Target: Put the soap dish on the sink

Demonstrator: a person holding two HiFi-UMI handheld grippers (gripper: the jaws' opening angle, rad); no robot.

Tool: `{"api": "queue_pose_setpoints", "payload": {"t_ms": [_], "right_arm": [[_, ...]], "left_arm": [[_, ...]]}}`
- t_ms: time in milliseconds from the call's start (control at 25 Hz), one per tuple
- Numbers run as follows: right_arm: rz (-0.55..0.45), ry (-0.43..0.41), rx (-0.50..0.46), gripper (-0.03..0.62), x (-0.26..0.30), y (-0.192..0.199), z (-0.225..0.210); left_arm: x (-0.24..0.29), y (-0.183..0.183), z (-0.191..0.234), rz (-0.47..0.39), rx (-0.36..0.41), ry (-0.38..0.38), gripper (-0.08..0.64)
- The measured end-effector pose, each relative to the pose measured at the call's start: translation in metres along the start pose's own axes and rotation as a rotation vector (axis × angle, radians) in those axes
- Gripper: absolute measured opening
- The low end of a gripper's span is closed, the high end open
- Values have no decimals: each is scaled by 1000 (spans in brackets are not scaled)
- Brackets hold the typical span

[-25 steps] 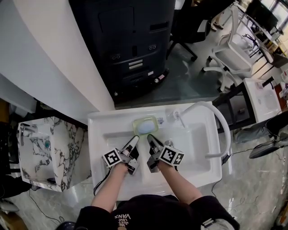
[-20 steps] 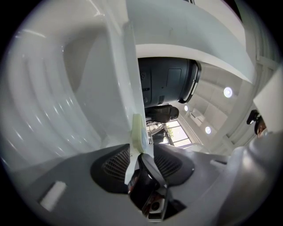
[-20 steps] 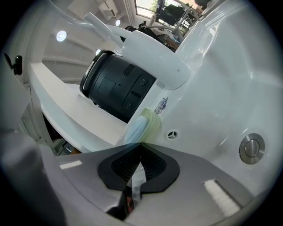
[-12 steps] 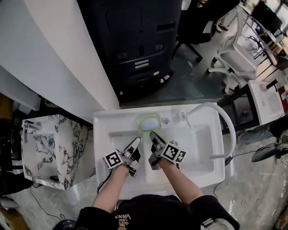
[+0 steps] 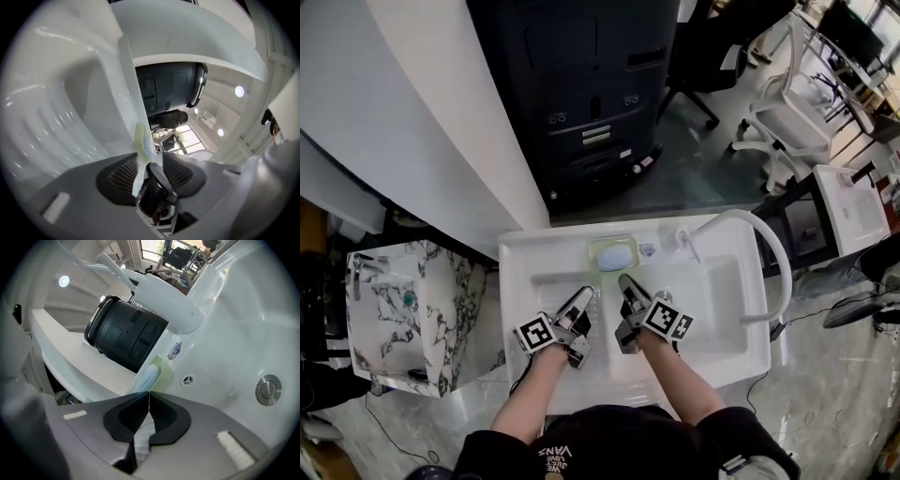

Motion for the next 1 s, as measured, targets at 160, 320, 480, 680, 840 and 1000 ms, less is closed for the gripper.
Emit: {"api": "queue_pose_setpoints", "payload": {"t_ms": [160,320,480,680,840,1000], "right_arm": [[-36,16,-8,3,-12,-3,5],[-79,32,-12,3,-26,-6,13],[-128,47,-24,3,-43,-6,25],[-191,61,-32,3,-60,-1,45],[-235,76,-50,3,-74,3,61],[-286,85,-68,3,-89,5,75]], "left_arm": [[-3,-3,-12,13,22,18,176],[-8,-3,-23,44,38,34,175],[-17,-2,-33,78,70,24,175],[-31,-8,-47,119,133,23,168],[-41,-11,-57,146,163,39,129],[-46,-8,-65,189,183,57,116]]}}
Point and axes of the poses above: the fingertips, and each gripper's own axes: x forward along the fingers, z to its left, y out of its underside, the point moved 6 cm from there along -x, backward along the fingers, and after that the axes turned 13 degrees about -x, right-handed, at the moved point
